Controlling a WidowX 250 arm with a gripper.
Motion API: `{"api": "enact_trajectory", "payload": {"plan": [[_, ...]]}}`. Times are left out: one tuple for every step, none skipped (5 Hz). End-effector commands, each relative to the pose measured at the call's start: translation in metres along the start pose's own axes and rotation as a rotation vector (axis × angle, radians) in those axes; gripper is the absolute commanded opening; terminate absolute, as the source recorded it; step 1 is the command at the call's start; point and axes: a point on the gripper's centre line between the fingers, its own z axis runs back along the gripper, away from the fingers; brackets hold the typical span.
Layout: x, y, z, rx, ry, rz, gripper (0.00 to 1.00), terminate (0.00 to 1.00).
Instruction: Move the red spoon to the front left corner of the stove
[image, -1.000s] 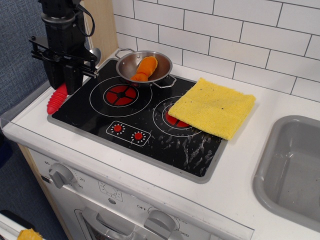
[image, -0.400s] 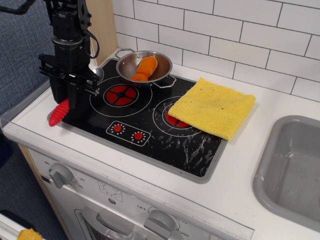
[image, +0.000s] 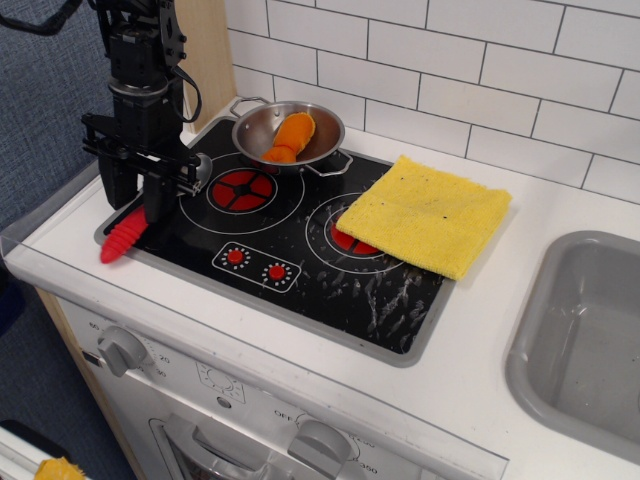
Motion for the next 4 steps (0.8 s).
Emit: {"api": "enact_trajectory", "payload": {"plan": [[-0.006,0.007,0.036,0.016,-0.093,0.015,1.0,0.0],[-0.012,0.002,0.06,-0.006,-0.157,0.001,1.0,0.0],[-0.017,-0.004,0.074,-0.014,-0.186,-0.012,1.0,0.0],[-0.015,-0.008,0.072,-0.022,-0.171,-0.02,1.0,0.0]]}}
